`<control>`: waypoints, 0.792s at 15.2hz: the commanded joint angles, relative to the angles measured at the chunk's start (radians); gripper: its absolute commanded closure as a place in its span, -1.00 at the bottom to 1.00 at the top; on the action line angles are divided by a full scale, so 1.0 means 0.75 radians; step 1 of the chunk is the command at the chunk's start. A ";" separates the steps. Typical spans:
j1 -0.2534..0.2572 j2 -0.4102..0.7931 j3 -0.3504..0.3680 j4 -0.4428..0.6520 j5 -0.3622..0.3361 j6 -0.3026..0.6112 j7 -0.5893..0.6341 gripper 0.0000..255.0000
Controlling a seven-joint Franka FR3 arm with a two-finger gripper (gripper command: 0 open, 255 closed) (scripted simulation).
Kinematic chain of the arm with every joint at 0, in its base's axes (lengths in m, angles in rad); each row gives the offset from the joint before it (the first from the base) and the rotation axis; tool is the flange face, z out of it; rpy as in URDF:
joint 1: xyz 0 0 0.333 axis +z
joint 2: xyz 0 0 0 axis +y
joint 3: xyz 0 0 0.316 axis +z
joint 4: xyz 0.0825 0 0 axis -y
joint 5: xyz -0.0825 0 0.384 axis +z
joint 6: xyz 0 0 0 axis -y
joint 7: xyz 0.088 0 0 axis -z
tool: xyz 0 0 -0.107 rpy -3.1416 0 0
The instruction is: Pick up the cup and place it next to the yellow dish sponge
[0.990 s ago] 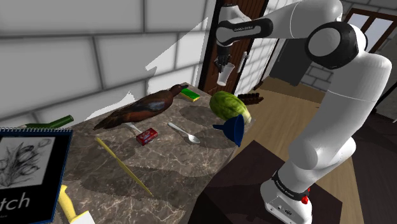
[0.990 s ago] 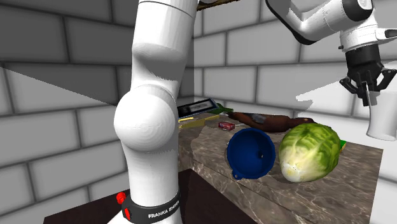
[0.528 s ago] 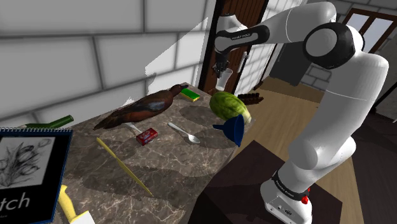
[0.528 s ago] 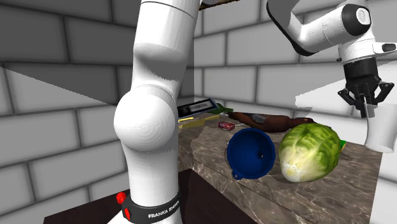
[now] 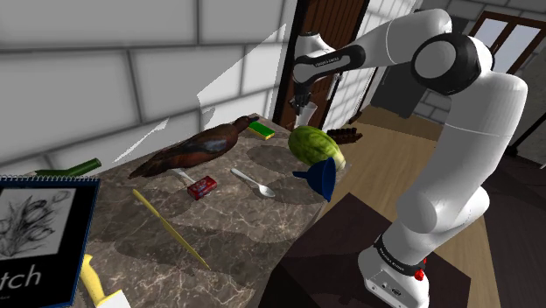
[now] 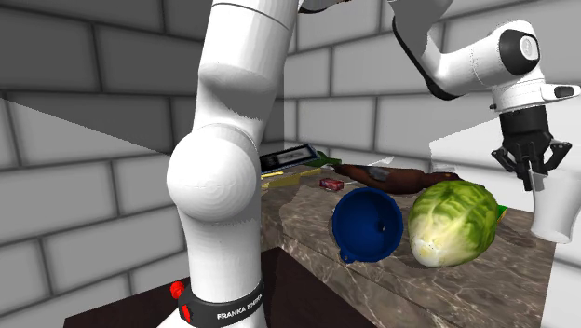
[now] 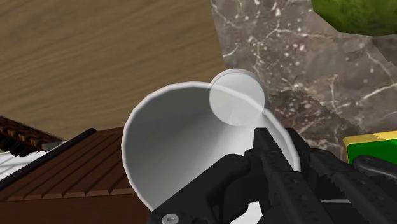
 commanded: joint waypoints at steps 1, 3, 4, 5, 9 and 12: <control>-0.001 0.012 -0.003 -0.020 -0.009 0.032 0.011 1.00; 0.000 0.027 -0.006 -0.036 -0.018 0.061 0.022 1.00; 0.001 0.034 -0.007 -0.044 -0.023 0.075 0.028 1.00; 0.001 0.042 -0.009 -0.051 -0.027 0.089 0.034 1.00; 0.001 0.042 -0.009 -0.051 -0.027 0.089 0.034 1.00; 0.001 0.042 -0.009 -0.051 -0.027 0.089 0.034 1.00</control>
